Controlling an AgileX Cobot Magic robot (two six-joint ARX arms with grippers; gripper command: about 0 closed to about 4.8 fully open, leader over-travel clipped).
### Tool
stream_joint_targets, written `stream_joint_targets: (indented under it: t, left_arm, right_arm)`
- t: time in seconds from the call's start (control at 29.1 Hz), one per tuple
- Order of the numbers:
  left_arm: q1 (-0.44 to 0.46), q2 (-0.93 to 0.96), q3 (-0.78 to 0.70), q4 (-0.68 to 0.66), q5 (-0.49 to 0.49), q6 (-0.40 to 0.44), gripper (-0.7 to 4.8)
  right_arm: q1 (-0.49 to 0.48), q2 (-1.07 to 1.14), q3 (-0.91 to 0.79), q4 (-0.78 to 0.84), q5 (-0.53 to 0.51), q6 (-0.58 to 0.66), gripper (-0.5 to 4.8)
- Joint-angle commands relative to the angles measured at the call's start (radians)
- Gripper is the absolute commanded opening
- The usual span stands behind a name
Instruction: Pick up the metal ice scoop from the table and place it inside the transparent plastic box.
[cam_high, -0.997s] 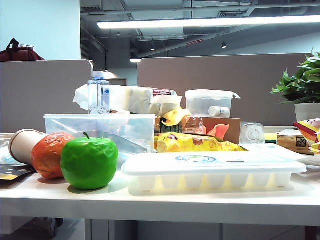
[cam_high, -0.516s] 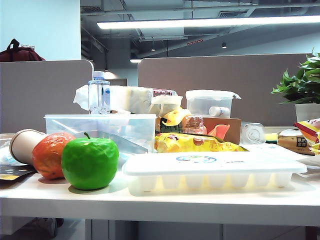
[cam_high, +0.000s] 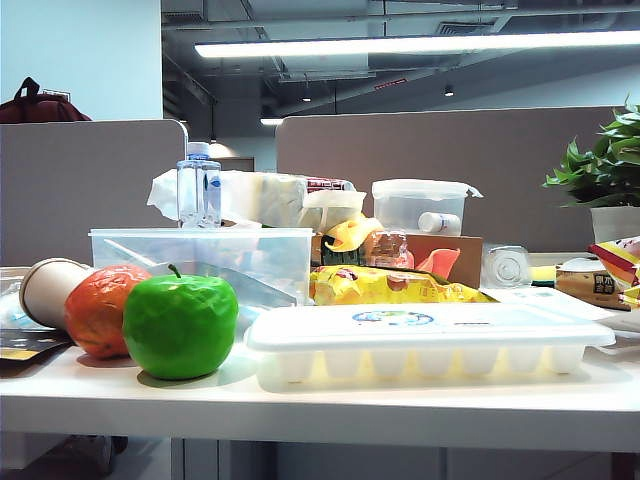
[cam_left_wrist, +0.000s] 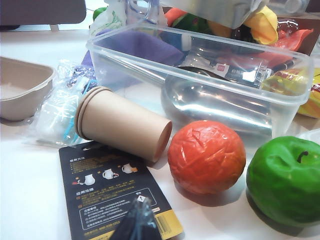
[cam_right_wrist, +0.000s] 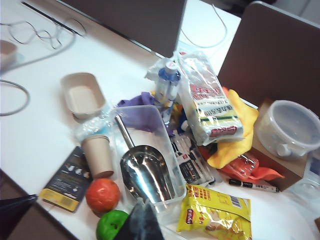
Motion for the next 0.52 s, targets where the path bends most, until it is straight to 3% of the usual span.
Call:
stream_joint_targets:
  t: [0.03, 0.31, 0.52]
  left_arm:
    - [0.001, 0.002, 0.001, -0.006, 0.005, 0.004, -0.05]
    - [0.001, 0.002, 0.001, -0.012, 0.005, 0.004, -0.05]
    - [0.010, 0.002, 0.001, 0.038, 0.001, 0.004, -0.05]
  right_arm:
    - [0.027, -0.026, 0.005, 0.011, 0.061, 0.005, -0.07]
    - [0.071, -0.103, 0.003, 0.010, 0.100, -0.007, -0.07]
    - [0.103, -0.188, -0.029, 0.010, 0.201, -0.010, -0.07]
